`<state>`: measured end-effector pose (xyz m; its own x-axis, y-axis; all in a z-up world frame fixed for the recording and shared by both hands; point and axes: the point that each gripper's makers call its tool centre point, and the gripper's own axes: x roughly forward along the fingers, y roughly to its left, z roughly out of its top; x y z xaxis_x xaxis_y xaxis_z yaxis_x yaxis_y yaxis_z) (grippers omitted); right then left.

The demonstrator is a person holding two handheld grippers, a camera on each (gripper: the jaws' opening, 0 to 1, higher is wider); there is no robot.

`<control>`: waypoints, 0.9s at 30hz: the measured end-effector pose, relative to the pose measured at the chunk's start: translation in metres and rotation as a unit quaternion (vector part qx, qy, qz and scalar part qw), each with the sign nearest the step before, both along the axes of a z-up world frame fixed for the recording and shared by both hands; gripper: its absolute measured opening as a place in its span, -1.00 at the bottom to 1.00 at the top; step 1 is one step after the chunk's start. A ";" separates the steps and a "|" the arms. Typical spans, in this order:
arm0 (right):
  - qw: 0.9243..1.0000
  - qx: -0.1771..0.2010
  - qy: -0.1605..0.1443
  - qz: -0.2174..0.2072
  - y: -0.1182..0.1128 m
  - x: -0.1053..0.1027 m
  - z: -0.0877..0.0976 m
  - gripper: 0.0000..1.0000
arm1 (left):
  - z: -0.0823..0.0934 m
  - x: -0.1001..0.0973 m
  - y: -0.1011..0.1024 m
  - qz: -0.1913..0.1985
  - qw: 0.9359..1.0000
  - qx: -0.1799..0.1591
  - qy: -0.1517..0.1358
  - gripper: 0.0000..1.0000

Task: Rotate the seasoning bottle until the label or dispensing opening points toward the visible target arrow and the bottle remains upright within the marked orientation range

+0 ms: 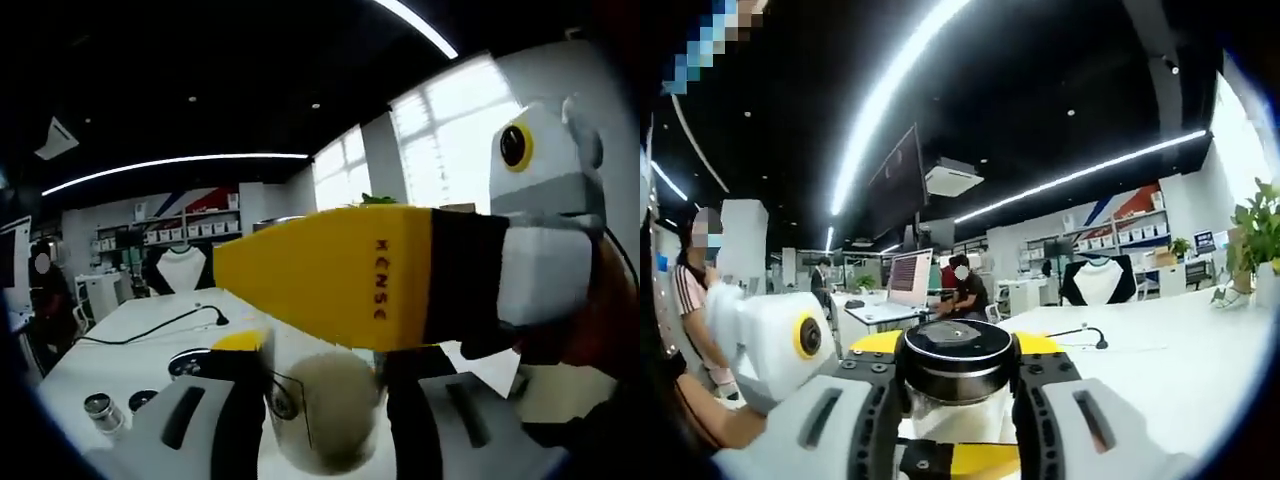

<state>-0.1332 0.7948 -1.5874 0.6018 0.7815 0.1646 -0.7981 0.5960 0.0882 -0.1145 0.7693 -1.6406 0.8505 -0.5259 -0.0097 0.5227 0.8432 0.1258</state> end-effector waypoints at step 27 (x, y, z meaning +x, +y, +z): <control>0.987 -0.039 -0.040 0.149 -0.010 -0.017 -0.012 -0.26 | -0.016 -0.009 -0.025 -0.114 0.992 -0.018 0.051 -0.10</control>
<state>-0.1507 0.7848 -1.5994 0.3312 0.9340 0.1336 -0.9415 0.3365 -0.0185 -0.1238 0.7439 -1.6564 0.7048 -0.7063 -0.0671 0.7091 0.7042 0.0354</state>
